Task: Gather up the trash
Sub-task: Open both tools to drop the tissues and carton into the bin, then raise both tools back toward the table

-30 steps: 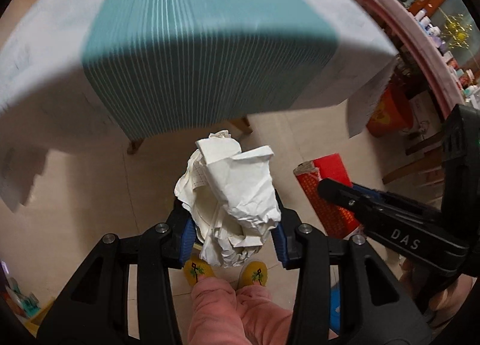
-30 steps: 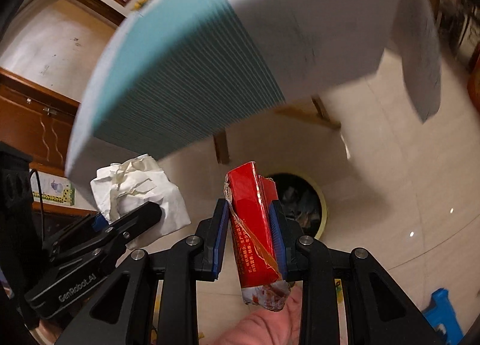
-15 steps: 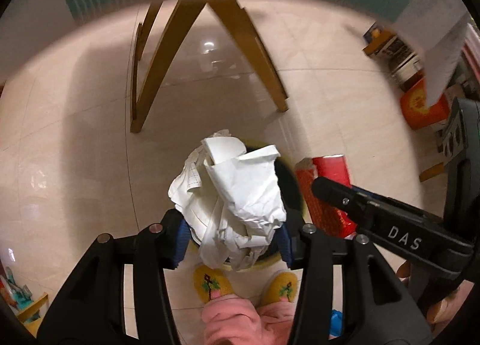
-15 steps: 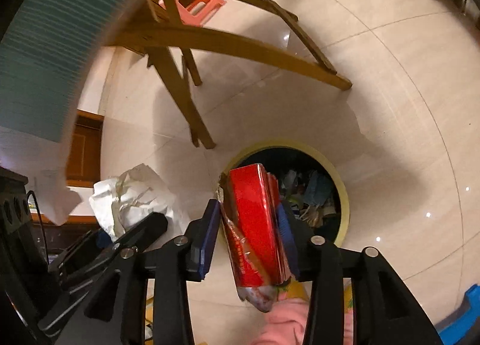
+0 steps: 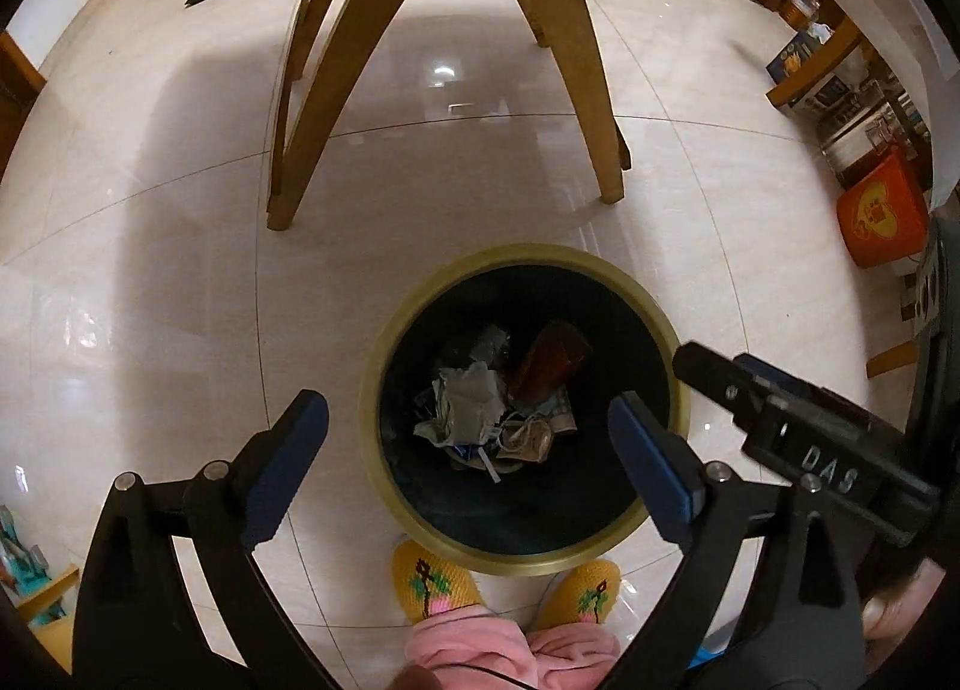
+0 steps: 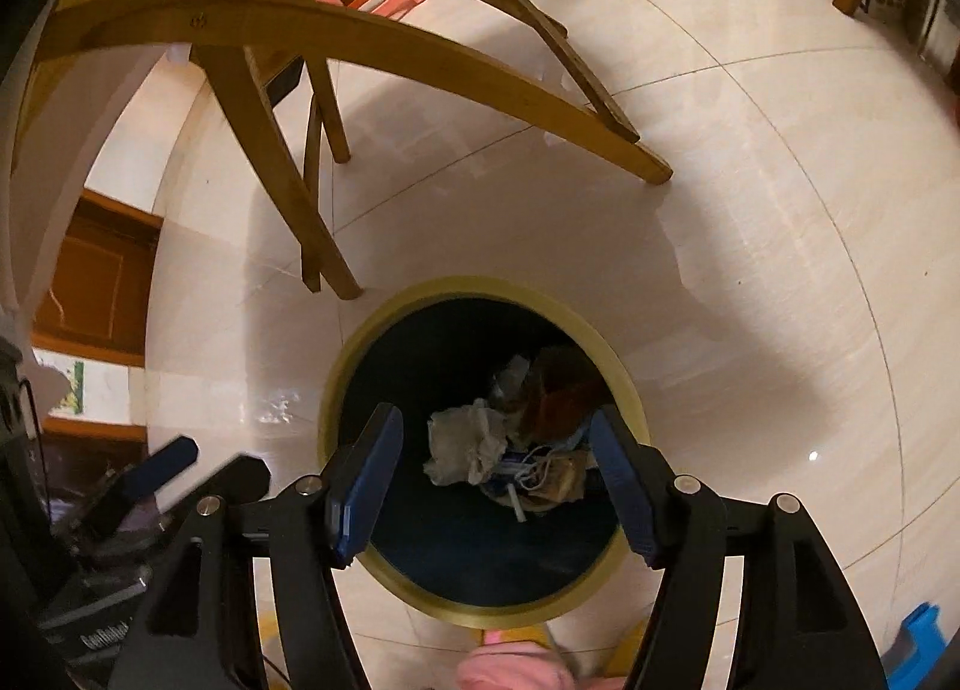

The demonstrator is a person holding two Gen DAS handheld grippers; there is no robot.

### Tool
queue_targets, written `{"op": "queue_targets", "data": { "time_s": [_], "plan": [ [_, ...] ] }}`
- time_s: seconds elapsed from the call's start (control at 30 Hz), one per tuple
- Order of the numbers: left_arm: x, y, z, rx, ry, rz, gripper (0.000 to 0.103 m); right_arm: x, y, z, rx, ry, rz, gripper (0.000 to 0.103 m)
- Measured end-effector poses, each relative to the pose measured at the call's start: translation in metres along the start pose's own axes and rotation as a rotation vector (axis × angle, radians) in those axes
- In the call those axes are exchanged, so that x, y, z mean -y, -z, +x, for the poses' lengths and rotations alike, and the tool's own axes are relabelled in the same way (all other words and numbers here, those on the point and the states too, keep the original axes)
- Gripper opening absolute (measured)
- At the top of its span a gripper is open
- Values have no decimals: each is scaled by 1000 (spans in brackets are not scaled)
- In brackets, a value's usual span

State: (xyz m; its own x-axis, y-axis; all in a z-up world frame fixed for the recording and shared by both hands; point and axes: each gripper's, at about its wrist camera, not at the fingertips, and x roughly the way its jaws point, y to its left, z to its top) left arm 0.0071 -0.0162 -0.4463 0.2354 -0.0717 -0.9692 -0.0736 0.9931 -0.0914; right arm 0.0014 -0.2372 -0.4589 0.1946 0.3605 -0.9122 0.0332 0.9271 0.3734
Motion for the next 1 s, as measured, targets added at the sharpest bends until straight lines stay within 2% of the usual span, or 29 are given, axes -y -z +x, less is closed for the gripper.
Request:
{"op": "queue_targets", "data": {
  "time_s": [0.17, 0.37, 0.73, 1.0],
  "plan": [
    [2, -1, -13, 12, -3, -4, 93, -1, 6, -5, 5, 11, -21, 66],
    [7, -1, -53, 15, 3, -24, 93, -11, 6, -34, 20, 23, -47, 66],
    [34, -6, -155, 46, -14, 25, 93, -36, -5, -140, 42, 27, -55, 66],
    [45, -11, -248, 77, -11, 5, 93, -69, -17, -236, 60, 18, -96, 66]
  ]
}}
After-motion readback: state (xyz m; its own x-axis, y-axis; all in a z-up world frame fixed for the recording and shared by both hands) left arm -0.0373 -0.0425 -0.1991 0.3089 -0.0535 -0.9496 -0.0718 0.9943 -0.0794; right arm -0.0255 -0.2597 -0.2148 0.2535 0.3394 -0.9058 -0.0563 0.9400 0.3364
